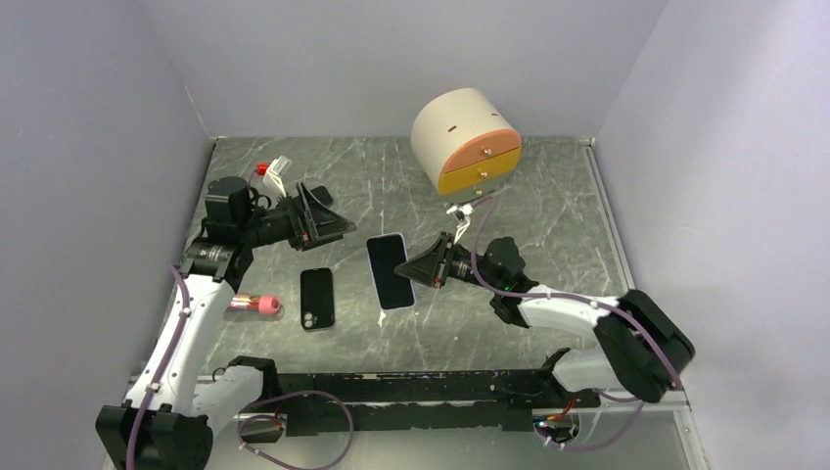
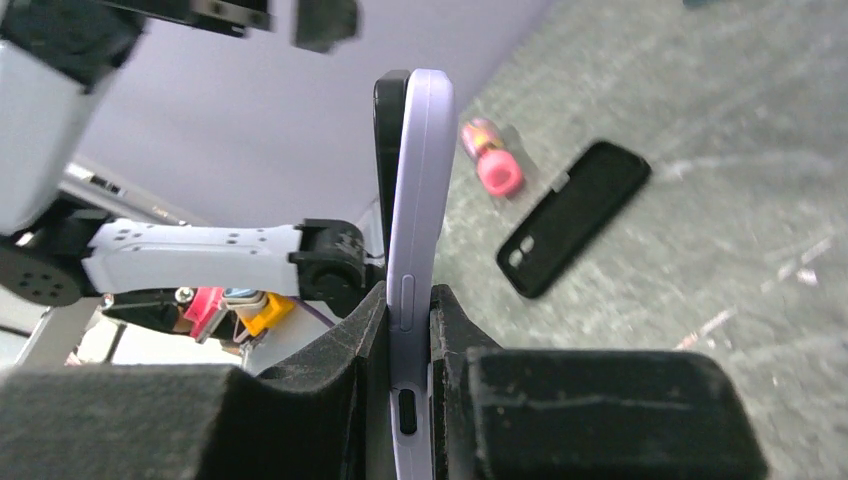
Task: Put the phone into the phone case
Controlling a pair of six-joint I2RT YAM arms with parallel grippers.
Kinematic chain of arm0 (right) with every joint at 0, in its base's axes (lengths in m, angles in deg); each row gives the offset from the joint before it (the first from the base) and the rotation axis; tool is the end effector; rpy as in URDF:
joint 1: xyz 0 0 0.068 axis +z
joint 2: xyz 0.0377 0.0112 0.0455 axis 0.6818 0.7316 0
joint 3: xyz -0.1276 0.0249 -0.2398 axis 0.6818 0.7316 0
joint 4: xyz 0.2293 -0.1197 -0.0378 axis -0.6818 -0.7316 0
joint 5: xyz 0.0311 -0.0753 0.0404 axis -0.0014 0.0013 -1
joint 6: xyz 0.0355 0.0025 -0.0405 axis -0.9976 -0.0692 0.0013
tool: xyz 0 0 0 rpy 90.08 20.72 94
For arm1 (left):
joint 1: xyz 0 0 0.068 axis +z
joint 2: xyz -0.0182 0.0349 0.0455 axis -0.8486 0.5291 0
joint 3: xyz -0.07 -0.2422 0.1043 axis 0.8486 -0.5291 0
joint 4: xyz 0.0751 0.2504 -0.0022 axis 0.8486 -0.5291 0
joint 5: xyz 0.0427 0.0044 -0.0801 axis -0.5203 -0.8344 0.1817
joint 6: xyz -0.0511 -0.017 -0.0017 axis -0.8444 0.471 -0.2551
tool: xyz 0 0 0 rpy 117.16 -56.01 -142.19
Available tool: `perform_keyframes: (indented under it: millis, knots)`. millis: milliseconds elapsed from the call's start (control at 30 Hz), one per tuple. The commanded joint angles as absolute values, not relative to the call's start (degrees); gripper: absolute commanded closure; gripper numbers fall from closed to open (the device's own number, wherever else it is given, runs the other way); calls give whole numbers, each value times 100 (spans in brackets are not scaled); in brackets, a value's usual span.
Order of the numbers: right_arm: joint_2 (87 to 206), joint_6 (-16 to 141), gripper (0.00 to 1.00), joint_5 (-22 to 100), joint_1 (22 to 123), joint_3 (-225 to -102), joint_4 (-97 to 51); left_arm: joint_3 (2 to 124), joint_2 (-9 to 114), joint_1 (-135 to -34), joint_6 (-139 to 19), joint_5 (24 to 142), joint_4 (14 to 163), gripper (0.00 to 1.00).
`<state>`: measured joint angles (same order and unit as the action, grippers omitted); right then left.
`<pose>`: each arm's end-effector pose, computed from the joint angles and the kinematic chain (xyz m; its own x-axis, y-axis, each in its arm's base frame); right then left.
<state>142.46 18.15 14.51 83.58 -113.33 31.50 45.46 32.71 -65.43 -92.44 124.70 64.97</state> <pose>0.1886 0.1868 0.2207 -0.7248 0.2432 -0.6446 -0.6244 0.1636 0.7638 0.2030 -0.0536 0.3483 -0.8195 -0.3486 -0.4550 0.2920 0.4291 -0.8548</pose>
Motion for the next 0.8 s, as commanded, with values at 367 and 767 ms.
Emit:
perform_keyframes:
  millis: [367,767]
  knots:
    - [13196,1952,100,919,8705,-11765,4143,3970,2936,-6403,-11401,14541,9203,16]
    - [13640,1961,100,1151,9051,-12190,4291,3576,2909,-6412,-11646,14797,9714,30]
